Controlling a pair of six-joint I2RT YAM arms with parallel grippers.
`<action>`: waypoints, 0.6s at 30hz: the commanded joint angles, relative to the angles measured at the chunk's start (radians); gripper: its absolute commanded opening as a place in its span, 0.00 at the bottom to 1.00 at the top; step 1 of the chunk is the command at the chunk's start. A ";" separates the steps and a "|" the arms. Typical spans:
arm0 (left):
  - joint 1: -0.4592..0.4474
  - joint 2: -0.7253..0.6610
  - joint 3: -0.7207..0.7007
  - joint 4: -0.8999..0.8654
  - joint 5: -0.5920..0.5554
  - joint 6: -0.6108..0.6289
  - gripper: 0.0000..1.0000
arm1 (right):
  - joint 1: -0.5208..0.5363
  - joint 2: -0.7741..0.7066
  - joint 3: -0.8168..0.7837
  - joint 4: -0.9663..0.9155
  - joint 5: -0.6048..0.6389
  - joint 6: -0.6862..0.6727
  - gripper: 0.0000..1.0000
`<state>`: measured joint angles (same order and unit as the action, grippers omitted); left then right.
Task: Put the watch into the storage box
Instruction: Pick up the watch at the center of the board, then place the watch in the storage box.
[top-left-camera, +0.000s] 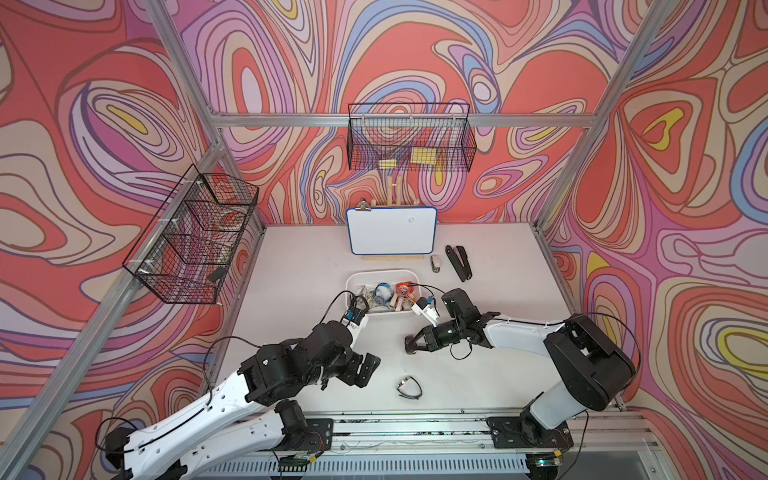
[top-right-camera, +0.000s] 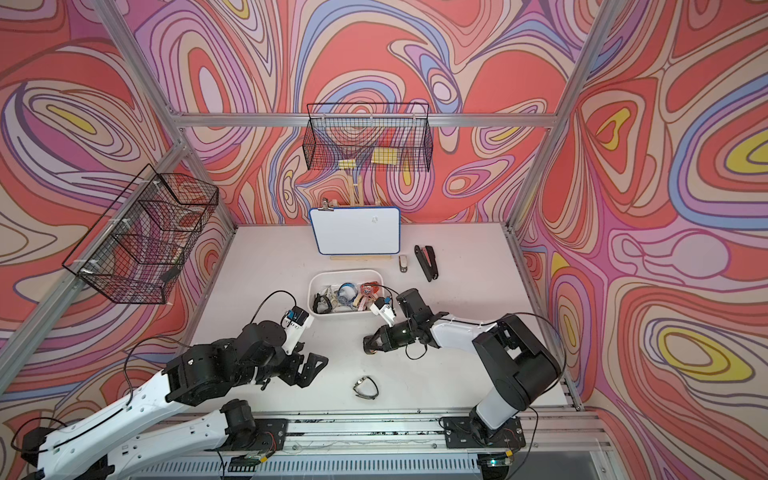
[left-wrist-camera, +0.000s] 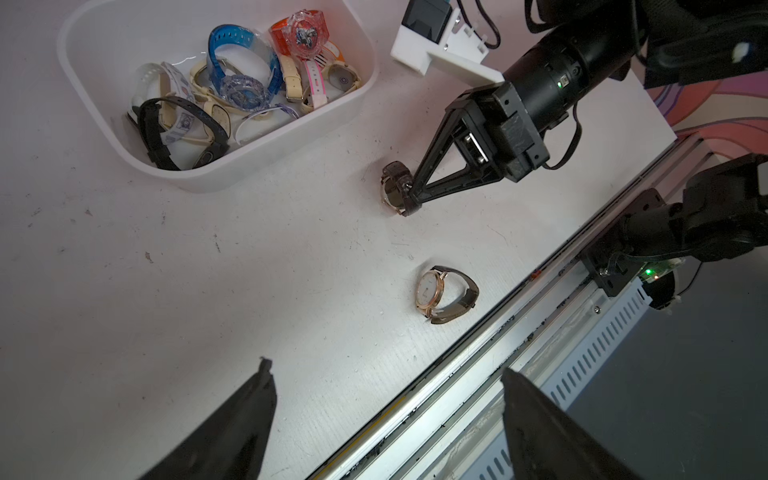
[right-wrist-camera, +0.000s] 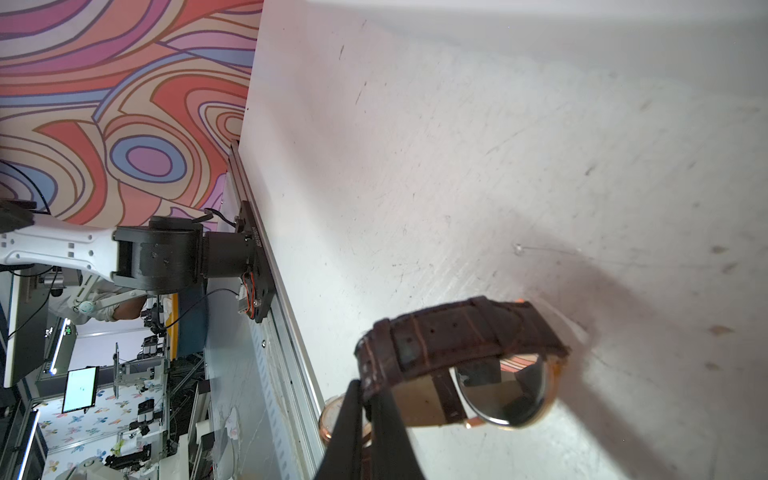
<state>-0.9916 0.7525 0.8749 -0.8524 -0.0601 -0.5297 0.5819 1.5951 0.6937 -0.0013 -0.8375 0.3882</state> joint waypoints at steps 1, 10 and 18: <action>-0.007 -0.021 -0.008 -0.007 -0.028 -0.007 0.90 | -0.004 -0.049 0.019 -0.012 0.004 0.008 0.00; -0.007 -0.038 -0.002 -0.025 -0.069 -0.015 0.90 | 0.045 -0.153 0.164 -0.205 0.141 0.001 0.00; -0.008 -0.045 0.014 -0.072 -0.185 -0.057 0.91 | 0.056 -0.015 0.582 -0.570 0.348 0.018 0.00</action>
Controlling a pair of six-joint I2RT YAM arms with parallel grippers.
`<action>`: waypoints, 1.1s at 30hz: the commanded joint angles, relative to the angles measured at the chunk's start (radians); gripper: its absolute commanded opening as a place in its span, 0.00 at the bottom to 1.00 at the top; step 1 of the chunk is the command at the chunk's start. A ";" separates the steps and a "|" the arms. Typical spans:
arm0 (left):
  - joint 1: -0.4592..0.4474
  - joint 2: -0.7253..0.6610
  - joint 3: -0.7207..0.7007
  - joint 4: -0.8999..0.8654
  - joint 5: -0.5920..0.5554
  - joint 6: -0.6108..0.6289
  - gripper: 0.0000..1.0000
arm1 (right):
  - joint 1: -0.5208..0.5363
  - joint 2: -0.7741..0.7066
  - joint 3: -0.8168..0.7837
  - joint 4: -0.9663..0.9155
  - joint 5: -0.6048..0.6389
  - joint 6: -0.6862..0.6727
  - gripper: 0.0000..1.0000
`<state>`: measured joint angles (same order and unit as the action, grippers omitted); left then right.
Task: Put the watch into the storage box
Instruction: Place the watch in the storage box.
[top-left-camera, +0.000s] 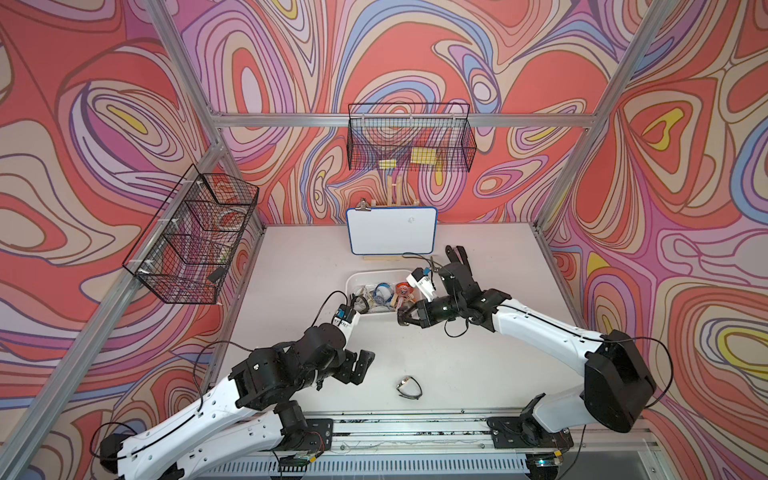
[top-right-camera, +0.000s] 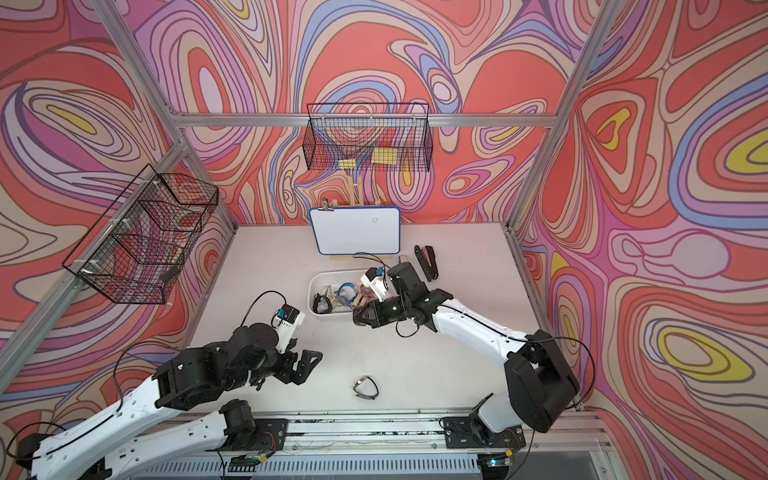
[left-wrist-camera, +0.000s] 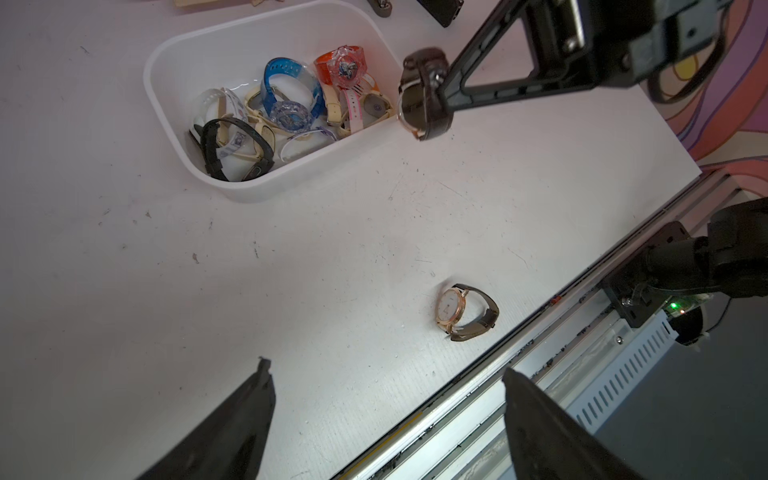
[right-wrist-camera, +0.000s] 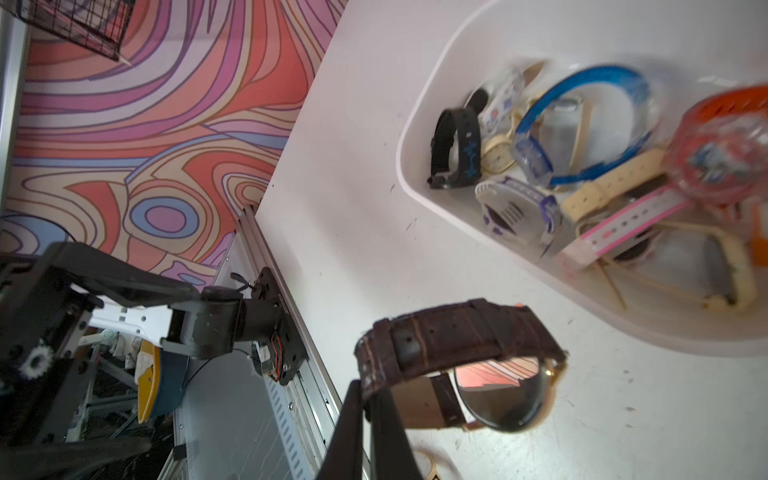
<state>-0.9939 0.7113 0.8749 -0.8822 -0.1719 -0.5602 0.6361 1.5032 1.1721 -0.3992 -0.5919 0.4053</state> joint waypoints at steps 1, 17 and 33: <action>-0.005 -0.003 0.016 -0.050 -0.088 -0.032 0.92 | 0.002 0.121 0.167 -0.216 0.113 0.003 0.00; -0.005 -0.041 0.020 -0.100 -0.147 -0.053 0.92 | 0.023 0.692 0.859 -0.590 0.417 -0.143 0.00; -0.005 -0.038 0.004 -0.084 -0.141 -0.051 0.93 | 0.020 0.844 1.021 -0.600 0.481 -0.166 0.00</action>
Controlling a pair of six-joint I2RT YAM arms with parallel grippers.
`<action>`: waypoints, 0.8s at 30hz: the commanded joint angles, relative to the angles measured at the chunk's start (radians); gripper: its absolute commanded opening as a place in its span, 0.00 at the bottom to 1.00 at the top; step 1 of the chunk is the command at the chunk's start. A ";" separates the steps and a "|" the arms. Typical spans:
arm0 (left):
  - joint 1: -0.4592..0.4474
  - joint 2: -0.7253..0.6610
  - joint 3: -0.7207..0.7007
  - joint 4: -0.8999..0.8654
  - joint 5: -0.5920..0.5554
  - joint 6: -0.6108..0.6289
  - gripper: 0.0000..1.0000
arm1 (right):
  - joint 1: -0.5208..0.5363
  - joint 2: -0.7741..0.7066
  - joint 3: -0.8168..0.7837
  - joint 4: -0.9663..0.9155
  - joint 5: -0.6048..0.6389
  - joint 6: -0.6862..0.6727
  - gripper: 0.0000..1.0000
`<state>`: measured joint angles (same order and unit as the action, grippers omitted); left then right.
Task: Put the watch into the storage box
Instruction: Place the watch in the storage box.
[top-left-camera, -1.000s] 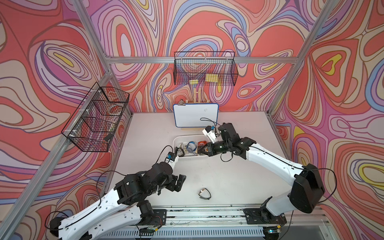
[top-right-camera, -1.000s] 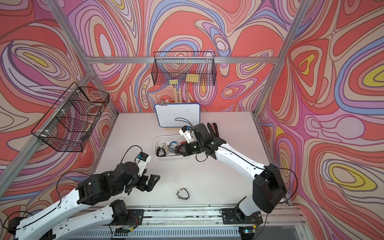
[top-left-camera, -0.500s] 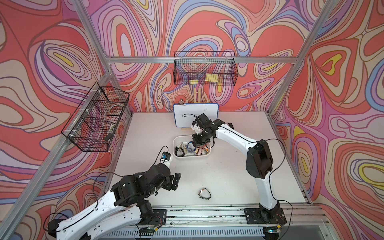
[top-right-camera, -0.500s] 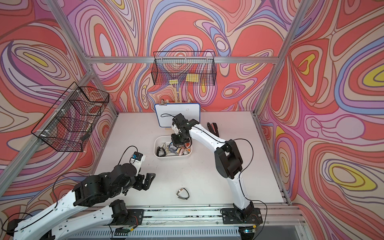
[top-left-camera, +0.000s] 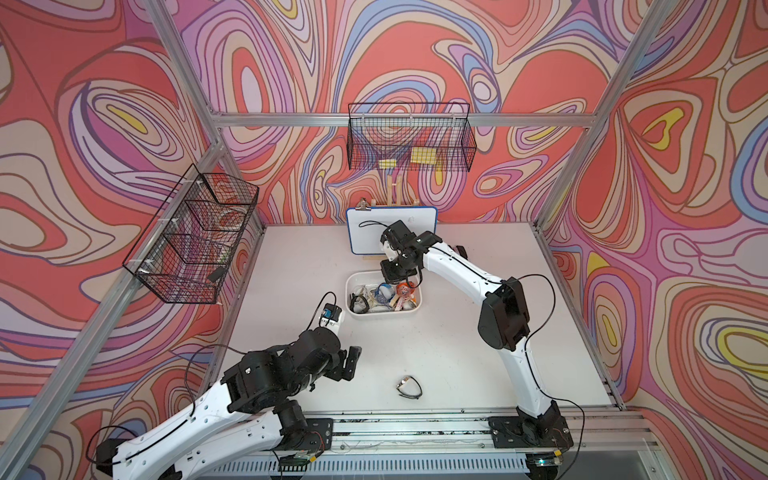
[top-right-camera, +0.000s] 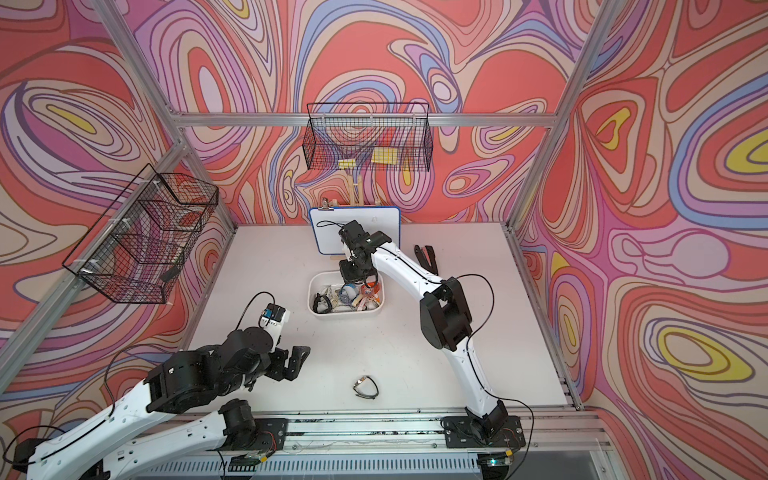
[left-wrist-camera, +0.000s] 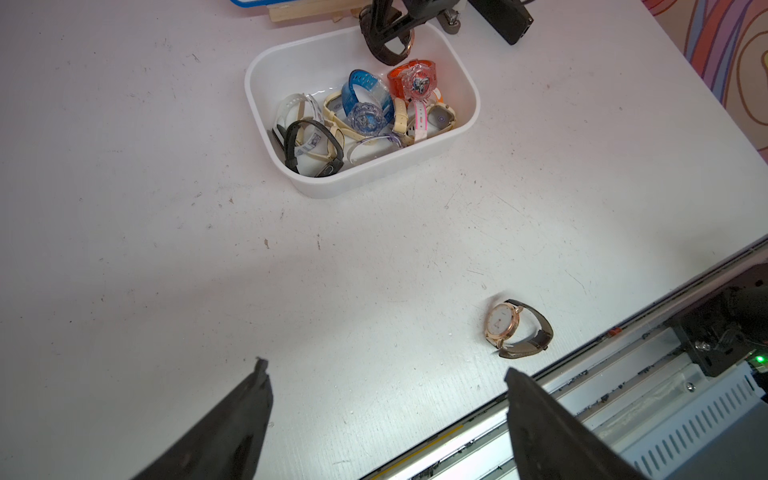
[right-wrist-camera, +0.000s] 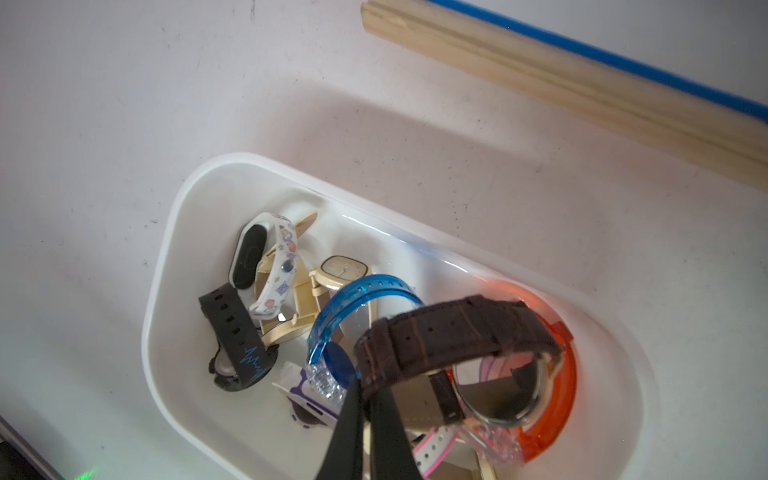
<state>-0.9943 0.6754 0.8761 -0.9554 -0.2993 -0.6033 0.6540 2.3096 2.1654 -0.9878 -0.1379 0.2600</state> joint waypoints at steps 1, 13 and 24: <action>-0.004 -0.003 0.002 -0.011 -0.017 -0.006 0.92 | 0.003 0.043 0.027 -0.005 0.027 -0.023 0.00; -0.004 -0.006 -0.011 -0.008 -0.017 -0.007 0.93 | -0.001 0.142 0.095 -0.031 0.040 -0.037 0.00; -0.004 0.000 -0.017 0.004 -0.017 -0.002 0.93 | -0.007 0.157 0.112 -0.066 0.064 -0.047 0.00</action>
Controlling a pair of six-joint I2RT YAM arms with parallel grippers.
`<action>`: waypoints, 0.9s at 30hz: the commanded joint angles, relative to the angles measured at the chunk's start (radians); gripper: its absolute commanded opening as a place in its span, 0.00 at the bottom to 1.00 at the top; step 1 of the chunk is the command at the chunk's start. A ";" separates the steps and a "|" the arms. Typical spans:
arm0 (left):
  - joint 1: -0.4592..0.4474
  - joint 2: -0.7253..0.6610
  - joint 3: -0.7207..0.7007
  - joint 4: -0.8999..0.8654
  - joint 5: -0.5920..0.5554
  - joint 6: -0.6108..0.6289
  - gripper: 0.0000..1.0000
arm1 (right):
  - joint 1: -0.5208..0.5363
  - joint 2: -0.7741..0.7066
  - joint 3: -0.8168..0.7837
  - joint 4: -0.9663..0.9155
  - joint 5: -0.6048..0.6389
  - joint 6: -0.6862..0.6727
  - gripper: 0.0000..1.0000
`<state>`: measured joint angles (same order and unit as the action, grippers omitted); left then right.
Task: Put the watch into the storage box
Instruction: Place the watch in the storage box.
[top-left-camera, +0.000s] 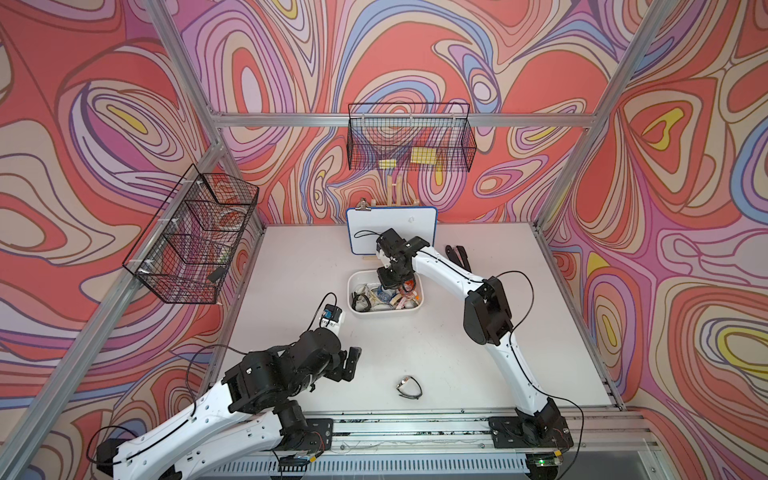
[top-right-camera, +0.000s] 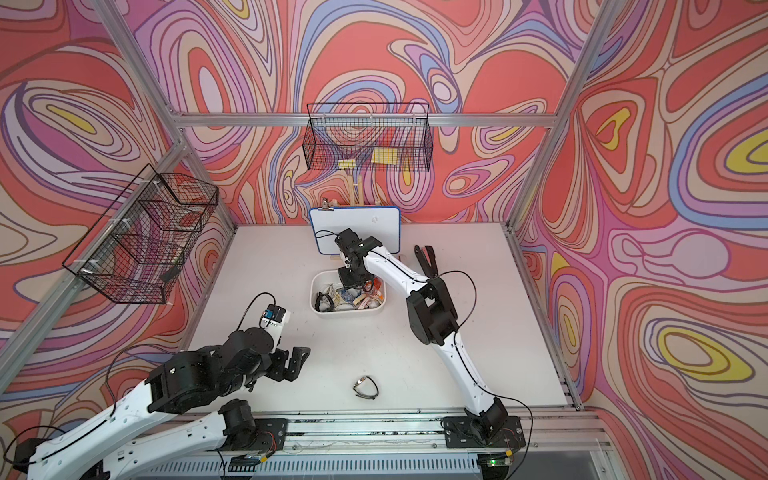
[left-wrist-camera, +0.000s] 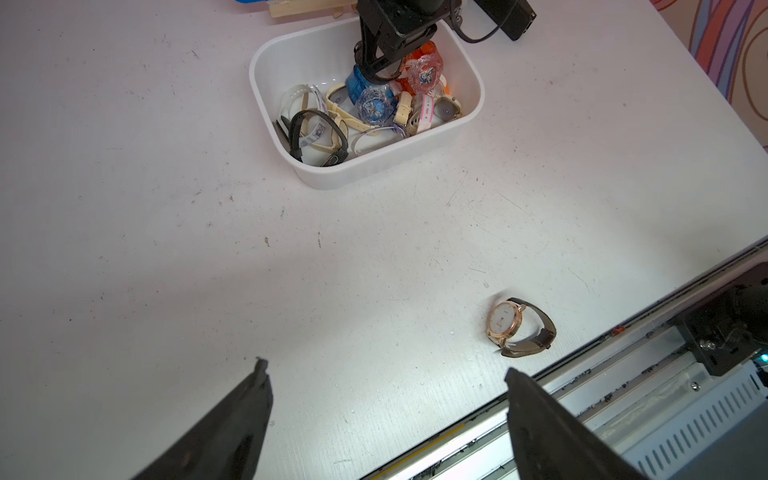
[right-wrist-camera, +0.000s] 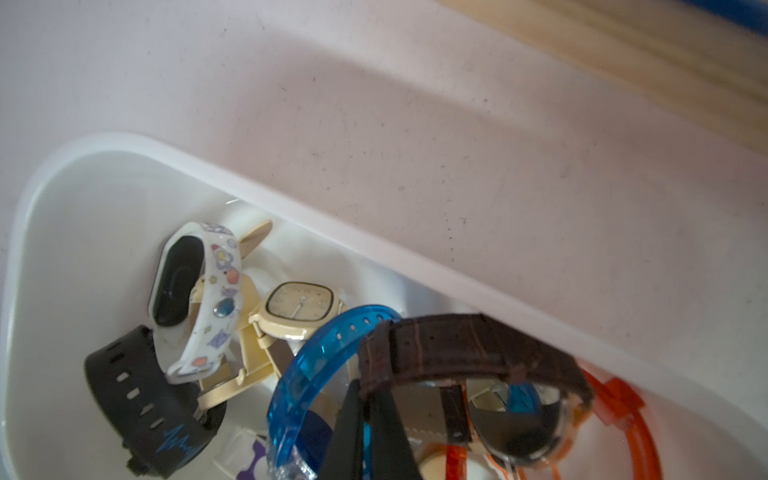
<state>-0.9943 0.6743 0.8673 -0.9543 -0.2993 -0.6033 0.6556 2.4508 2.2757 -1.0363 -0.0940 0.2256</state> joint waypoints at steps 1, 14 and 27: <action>-0.004 0.002 -0.008 0.004 -0.015 -0.002 0.93 | -0.009 0.007 -0.004 -0.010 0.009 -0.011 0.00; -0.004 0.025 0.016 0.014 0.008 -0.006 0.93 | -0.008 -0.227 -0.168 0.113 -0.109 0.024 0.49; -0.014 0.176 0.031 0.141 0.230 0.058 0.91 | -0.010 -0.809 -0.774 0.416 -0.097 0.063 0.98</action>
<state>-0.9958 0.8097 0.8711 -0.8810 -0.1539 -0.5827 0.6487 1.7626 1.6169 -0.7158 -0.2199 0.2790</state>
